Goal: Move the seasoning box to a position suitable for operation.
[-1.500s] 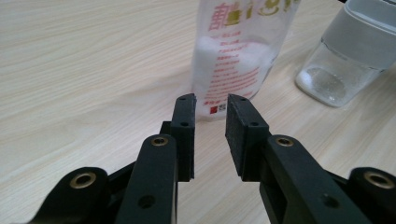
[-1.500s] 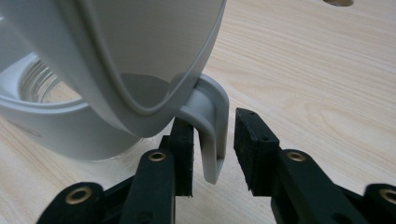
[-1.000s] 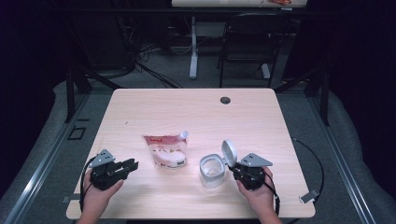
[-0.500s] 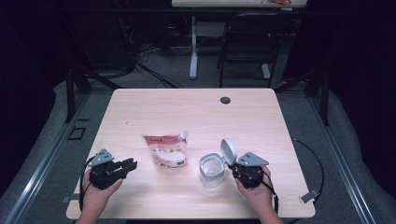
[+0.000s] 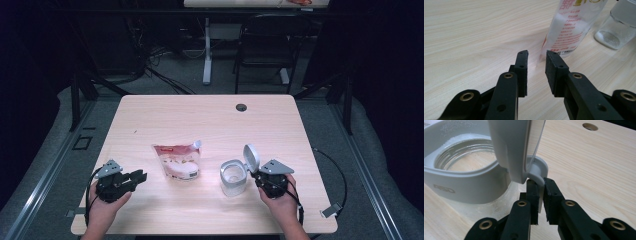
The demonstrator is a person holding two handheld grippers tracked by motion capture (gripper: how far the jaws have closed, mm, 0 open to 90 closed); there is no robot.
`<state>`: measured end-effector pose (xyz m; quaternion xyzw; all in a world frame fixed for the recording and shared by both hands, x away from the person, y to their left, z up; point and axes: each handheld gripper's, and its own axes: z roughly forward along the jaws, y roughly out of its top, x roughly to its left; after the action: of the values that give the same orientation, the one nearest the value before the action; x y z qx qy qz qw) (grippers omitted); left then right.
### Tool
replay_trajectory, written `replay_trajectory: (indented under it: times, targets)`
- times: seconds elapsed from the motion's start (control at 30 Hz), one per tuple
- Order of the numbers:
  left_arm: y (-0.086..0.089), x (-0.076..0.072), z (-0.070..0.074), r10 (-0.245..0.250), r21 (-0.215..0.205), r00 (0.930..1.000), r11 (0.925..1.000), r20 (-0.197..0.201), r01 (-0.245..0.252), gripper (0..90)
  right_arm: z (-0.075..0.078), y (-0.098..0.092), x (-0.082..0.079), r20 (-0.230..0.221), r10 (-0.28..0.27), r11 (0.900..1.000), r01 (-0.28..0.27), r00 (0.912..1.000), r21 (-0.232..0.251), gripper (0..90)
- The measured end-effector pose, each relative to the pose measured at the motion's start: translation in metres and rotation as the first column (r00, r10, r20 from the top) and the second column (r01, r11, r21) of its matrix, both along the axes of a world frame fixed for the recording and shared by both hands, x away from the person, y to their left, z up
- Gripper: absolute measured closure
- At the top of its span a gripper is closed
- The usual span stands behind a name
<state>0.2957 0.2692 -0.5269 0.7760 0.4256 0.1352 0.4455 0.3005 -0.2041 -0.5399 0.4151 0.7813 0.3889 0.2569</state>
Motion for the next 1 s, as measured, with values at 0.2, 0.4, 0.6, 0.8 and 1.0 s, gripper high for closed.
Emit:
replay_trajectory:
  times: [0.2,0.4,0.6,0.8,1.0]
  targets:
    - [0.001,0.001,0.000,-0.003,0.003,1.0000,1.0000,-0.006,0.003,72.3,0.000,-0.018,0.007,-0.017,-0.013,1.000,0.013,0.9998,0.017,82.8]
    - [-0.001,0.001,-0.001,0.004,0.000,1.0000,1.0000,-0.003,-0.004,72.0,-0.001,-0.030,0.010,-0.039,-0.018,0.996,0.021,0.9991,0.085,77.7]
    - [0.000,0.001,-0.001,0.000,0.003,1.0000,1.0000,-0.007,0.000,71.7,-0.001,-0.034,0.010,-0.050,-0.026,0.994,0.031,0.9984,0.109,76.6]
    - [0.001,0.001,-0.002,0.006,0.003,1.0000,1.0000,-0.002,-0.006,70.3,-0.001,-0.035,0.013,-0.055,-0.034,0.990,0.041,0.9979,0.132,79.1]
    - [0.002,0.002,-0.002,0.013,0.008,0.9999,0.9999,-0.009,-0.013,68.1,-0.001,-0.036,0.020,-0.073,-0.040,0.988,0.050,0.9965,0.148,79.0]
